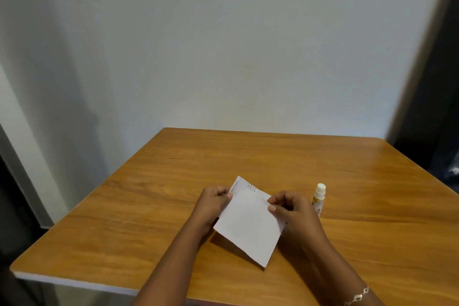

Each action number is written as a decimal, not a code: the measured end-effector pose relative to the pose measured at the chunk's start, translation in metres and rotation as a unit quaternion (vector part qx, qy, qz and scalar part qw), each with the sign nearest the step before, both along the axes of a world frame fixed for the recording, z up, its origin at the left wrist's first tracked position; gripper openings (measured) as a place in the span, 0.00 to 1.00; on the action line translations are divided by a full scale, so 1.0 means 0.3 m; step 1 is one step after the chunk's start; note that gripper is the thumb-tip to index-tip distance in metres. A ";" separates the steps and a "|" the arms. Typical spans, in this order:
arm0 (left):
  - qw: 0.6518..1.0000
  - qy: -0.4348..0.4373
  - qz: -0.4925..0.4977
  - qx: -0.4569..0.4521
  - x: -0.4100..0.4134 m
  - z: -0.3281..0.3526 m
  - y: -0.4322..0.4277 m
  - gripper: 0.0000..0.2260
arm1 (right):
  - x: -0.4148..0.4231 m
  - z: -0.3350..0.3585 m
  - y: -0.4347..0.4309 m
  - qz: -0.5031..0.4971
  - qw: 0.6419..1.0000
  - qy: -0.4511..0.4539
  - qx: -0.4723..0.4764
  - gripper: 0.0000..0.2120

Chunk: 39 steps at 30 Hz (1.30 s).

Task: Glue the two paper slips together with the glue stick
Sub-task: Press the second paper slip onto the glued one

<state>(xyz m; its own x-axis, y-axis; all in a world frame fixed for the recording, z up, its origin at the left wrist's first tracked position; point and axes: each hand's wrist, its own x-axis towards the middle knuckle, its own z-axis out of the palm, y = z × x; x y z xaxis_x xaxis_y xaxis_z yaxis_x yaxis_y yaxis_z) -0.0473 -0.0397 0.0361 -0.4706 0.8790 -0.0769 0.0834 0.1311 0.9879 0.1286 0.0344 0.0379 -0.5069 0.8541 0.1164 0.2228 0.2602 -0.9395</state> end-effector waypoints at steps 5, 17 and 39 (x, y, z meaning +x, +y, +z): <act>0.997 -0.061 0.026 0.046 0.035 -0.005 -0.038 0.08 | -0.035 0.035 0.019 0.001 0.998 -0.025 0.064 0.07; 0.993 -0.086 0.028 0.077 0.044 -0.017 -0.056 0.07 | -0.077 0.072 0.068 -0.001 0.991 -0.061 0.121 0.05; 0.989 -0.095 0.011 0.109 0.040 -0.033 -0.055 0.08 | -0.103 0.082 0.080 -0.018 0.985 -0.117 0.124 0.03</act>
<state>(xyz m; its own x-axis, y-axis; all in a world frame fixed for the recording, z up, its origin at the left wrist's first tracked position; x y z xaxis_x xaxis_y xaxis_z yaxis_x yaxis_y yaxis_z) -0.0353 -0.0563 0.0264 -0.4854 0.8739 0.0247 -0.1062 -0.0870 0.9905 0.0976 0.0583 0.0625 -0.5136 0.8327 0.2067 0.4394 0.4622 -0.7702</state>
